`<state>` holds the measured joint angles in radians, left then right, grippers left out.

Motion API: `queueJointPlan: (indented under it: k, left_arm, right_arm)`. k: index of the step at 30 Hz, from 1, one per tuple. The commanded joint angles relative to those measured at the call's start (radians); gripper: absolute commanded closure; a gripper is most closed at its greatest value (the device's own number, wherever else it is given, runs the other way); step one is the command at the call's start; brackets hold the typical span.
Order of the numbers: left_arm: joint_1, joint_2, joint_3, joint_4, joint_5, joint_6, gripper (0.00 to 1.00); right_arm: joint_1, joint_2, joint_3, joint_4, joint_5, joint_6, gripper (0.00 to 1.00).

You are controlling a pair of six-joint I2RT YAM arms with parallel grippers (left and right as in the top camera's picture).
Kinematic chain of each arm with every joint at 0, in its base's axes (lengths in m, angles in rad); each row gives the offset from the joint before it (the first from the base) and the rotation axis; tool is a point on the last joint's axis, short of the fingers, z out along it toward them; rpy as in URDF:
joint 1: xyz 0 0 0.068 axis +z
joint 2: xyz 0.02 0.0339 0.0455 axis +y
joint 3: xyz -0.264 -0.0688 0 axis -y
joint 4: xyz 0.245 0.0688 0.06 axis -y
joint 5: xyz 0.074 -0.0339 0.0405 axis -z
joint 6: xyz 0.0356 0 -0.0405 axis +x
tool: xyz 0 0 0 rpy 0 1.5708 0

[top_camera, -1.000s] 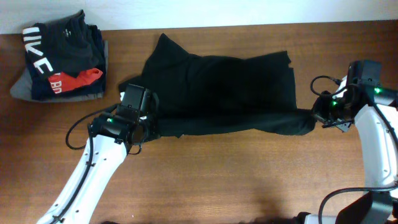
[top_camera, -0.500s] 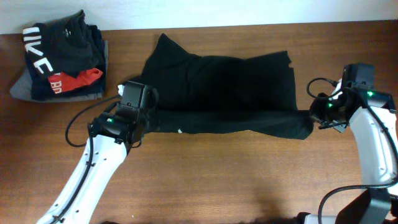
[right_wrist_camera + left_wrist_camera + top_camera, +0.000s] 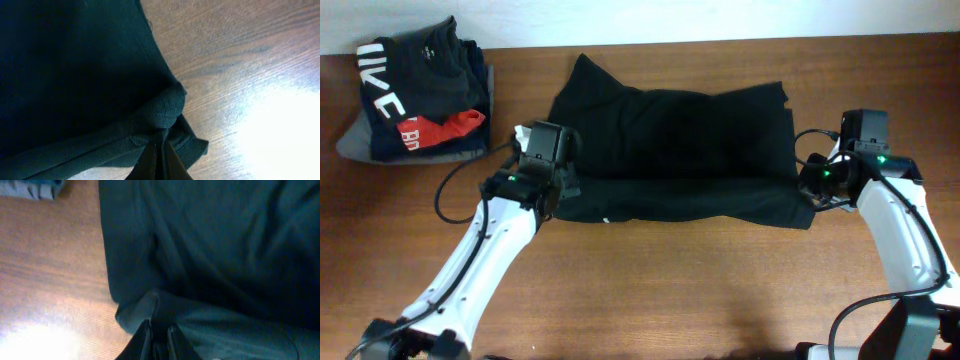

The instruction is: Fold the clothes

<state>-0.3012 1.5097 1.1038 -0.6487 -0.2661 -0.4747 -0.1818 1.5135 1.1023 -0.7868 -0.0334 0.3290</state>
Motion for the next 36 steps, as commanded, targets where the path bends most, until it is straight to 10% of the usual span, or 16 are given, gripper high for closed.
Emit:
queueJointPlan:
  k: [1, 20, 24, 29, 36]
  left_arm:
    - [0.003, 0.03, 0.019, 0.052, -0.049, 0.009, 0.88]
    - [0.003, 0.122, 0.019, 0.188, -0.049, 0.009, 0.75]
    - [0.003, 0.15, 0.019, 0.188, -0.049, 0.009, 0.7]
    - [0.003, 0.157, 0.019, 0.185, -0.049, 0.009, 0.47]
    - [0.003, 0.146, 0.033, 0.083, -0.036, 0.035, 0.43]
  right_arm:
    - [0.007, 0.004, -0.009, 0.027, 0.058, 0.002, 0.96]
    - [0.007, 0.167, -0.01, 0.12, 0.057, 0.002, 0.95]
    - [0.007, 0.169, -0.01, 0.148, 0.057, 0.002, 0.73]
    - [0.006, 0.169, -0.009, 0.169, 0.071, 0.002, 0.12]
    - [-0.014, 0.168, 0.066, 0.048, 0.087, 0.001, 0.08]
